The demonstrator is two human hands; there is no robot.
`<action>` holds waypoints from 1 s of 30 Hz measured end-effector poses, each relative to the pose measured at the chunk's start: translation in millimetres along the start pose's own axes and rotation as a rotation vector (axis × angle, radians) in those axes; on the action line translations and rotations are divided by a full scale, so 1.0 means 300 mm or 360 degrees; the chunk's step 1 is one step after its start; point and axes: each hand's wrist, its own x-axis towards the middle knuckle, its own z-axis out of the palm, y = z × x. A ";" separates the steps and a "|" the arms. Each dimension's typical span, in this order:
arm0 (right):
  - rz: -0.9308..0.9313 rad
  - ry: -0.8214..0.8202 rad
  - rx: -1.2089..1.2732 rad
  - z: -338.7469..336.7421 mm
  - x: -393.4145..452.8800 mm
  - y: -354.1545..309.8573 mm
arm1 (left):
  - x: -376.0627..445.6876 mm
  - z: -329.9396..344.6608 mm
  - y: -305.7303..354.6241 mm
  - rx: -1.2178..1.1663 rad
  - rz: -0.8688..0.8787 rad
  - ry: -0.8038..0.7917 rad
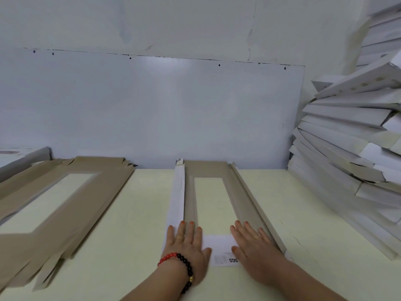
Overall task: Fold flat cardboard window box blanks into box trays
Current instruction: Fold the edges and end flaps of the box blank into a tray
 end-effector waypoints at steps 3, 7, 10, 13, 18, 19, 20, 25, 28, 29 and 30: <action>0.0181 0.0038 0.0063 -0.005 -0.006 0.040 | 0.007 0.004 -0.038 -0.0077 -0.0062 0.0001; 0.0298 0.0201 0.0268 -0.009 -0.004 0.074 | 0.007 0.018 -0.062 -0.0259 -0.0068 0.0067; 0.0352 0.0338 0.0465 -0.021 -0.001 0.090 | 0.010 -0.007 -0.089 -0.0430 -0.0010 0.0009; 0.0377 0.0402 0.0663 -0.048 0.000 0.105 | -0.003 -0.053 -0.105 -0.0740 -0.0005 -0.0043; 0.0283 0.0254 0.1026 -0.117 -0.013 0.115 | -0.026 -0.114 -0.096 -0.0855 -0.0121 -0.0018; 0.0257 0.0222 0.1062 -0.129 -0.018 0.116 | -0.029 -0.126 -0.093 -0.0835 -0.0127 0.0002; 0.0238 0.0192 0.1077 -0.139 -0.024 0.117 | -0.031 -0.135 -0.090 -0.0818 -0.0128 0.0015; 0.0135 0.0025 0.1103 -0.191 -0.074 0.104 | -0.061 -0.180 -0.075 -0.0814 0.0031 -0.0003; 0.0053 0.0062 0.1113 -0.209 -0.106 0.093 | -0.099 -0.195 -0.061 -0.0692 0.0163 0.0119; 0.0023 0.0074 0.1060 -0.212 -0.119 0.089 | -0.114 -0.196 -0.057 -0.0695 0.0183 0.0144; -0.0006 0.0083 0.0971 -0.212 -0.133 0.085 | -0.127 -0.193 -0.053 -0.0700 0.0193 0.0151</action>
